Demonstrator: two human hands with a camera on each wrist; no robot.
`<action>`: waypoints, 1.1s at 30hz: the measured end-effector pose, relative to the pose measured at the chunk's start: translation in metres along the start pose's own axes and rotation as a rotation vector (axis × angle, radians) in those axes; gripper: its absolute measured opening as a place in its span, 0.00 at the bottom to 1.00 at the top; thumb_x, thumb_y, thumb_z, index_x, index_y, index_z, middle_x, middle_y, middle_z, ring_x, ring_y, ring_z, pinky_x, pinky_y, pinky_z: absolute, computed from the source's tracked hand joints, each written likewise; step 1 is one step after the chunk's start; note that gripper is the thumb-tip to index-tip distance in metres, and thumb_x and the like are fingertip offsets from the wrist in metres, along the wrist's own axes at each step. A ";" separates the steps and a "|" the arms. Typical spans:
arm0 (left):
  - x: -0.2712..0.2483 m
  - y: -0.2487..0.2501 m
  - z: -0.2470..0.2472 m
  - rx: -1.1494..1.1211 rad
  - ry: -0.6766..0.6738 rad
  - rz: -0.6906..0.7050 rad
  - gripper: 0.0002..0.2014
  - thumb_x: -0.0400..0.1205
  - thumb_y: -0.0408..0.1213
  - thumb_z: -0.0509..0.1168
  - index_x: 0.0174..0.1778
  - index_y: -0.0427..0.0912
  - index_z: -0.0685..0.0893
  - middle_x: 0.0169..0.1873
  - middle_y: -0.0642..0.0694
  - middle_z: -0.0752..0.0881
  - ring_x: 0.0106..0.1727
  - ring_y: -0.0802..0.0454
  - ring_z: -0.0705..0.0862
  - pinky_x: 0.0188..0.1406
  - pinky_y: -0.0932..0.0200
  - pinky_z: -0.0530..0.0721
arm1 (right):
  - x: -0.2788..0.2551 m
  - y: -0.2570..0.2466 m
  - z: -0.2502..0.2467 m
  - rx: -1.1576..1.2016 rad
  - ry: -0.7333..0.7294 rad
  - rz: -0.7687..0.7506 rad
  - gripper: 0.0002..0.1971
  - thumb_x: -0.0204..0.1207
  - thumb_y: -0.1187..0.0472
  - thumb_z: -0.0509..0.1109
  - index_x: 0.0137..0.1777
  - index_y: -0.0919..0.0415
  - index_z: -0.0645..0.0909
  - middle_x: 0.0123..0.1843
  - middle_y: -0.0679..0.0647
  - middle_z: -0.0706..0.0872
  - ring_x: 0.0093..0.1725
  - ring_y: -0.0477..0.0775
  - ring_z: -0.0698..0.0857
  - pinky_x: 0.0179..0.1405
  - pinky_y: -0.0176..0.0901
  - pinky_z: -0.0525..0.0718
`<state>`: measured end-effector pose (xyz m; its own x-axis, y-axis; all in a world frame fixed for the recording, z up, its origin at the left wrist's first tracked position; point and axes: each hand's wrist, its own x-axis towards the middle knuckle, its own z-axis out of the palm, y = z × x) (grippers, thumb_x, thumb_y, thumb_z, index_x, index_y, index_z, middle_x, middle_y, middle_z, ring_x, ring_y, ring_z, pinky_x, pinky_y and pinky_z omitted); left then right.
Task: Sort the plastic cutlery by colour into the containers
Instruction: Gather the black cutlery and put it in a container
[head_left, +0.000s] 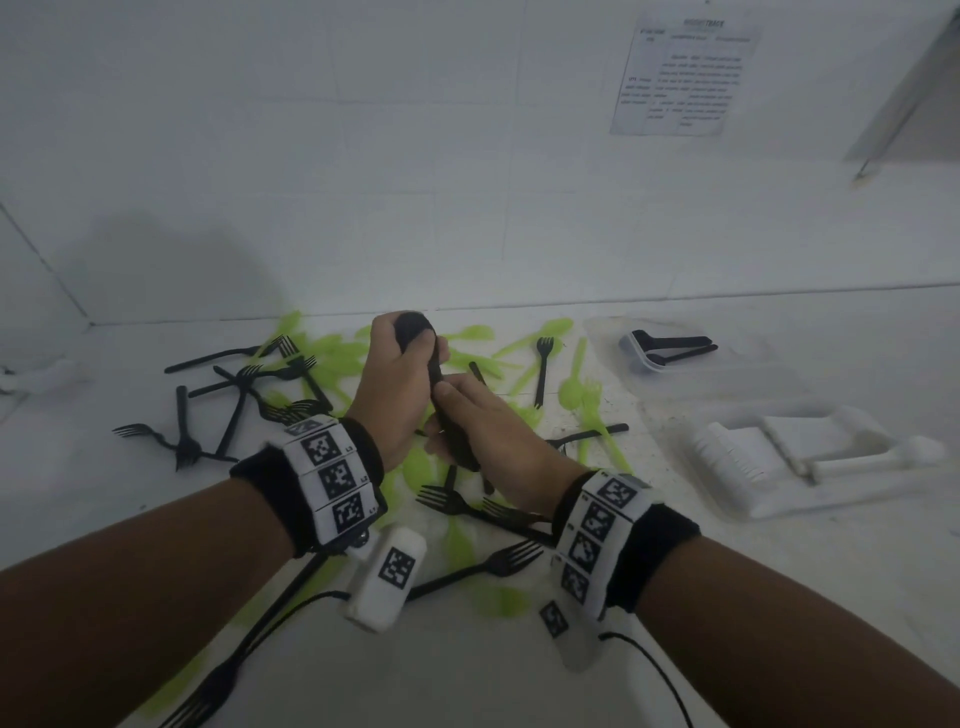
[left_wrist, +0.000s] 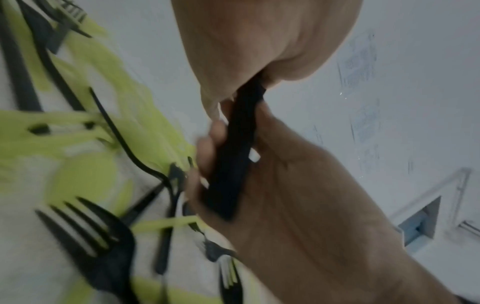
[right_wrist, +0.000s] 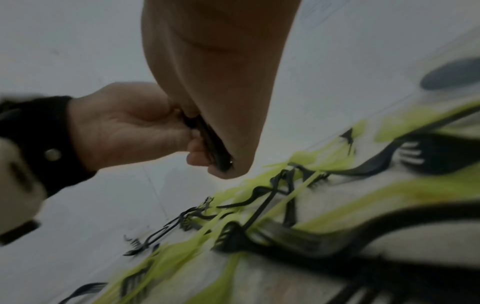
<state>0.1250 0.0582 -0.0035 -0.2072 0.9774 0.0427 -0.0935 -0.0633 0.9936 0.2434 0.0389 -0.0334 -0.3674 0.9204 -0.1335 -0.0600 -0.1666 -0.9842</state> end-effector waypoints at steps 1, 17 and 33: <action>0.002 -0.001 -0.007 0.042 -0.026 0.016 0.05 0.90 0.36 0.59 0.59 0.50 0.76 0.52 0.45 0.85 0.63 0.43 0.87 0.69 0.34 0.84 | 0.000 -0.003 -0.007 -0.093 0.009 -0.009 0.11 0.92 0.52 0.61 0.64 0.57 0.79 0.42 0.54 0.85 0.37 0.47 0.84 0.45 0.44 0.80; 0.021 -0.004 0.011 0.819 -0.550 0.517 0.15 0.83 0.32 0.69 0.60 0.54 0.78 0.50 0.54 0.90 0.48 0.50 0.88 0.49 0.56 0.86 | -0.033 -0.043 -0.116 -1.385 0.236 -0.338 0.17 0.86 0.48 0.69 0.73 0.46 0.80 0.57 0.49 0.83 0.57 0.54 0.80 0.49 0.48 0.74; 0.014 -0.033 0.237 0.847 -0.442 0.453 0.14 0.80 0.30 0.68 0.58 0.50 0.80 0.45 0.55 0.89 0.35 0.66 0.81 0.34 0.75 0.72 | -0.049 -0.068 -0.337 -1.340 0.125 -0.260 0.15 0.80 0.49 0.72 0.65 0.48 0.80 0.51 0.51 0.81 0.50 0.57 0.82 0.54 0.56 0.82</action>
<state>0.3553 0.1222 -0.0105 0.3364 0.8952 0.2924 0.6492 -0.4454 0.6166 0.5786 0.1240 0.0008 -0.3942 0.9096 0.1316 0.8474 0.4152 -0.3310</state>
